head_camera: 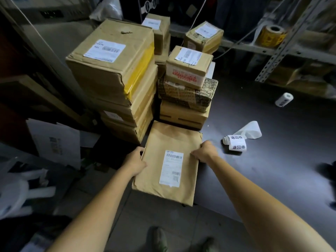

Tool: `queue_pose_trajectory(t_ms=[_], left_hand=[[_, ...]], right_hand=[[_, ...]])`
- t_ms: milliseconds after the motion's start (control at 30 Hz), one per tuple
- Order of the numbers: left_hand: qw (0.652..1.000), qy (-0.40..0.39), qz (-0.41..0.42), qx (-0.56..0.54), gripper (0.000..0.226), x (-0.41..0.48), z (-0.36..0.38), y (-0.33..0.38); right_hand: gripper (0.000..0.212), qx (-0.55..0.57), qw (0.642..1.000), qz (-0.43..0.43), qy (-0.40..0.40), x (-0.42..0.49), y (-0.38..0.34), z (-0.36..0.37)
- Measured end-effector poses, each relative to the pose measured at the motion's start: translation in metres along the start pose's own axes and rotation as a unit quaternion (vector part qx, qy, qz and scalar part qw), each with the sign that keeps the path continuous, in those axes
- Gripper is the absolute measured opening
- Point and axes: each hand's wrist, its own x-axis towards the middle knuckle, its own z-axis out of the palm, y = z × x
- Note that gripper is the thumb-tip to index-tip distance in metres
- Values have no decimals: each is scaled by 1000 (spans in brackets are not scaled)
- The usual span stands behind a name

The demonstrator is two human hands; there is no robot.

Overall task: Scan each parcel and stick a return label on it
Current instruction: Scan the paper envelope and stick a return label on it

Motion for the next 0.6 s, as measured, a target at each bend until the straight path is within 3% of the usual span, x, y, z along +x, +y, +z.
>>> queue_pose_trajectory(t_ms=[167,267,600], left_hand=[[995,-17,-18,-99,56,-11,3,-6],[991,-33,-15,-128,55,-15,3,-3],[972,-135,22,-189,52,-37,10,50]], right_hand=[[12,104,994,-13,-14,5,13,4],[24,141,989,-31,-26,0,16,-1],[27,242,968,-69,-14,-43,43,-80]])
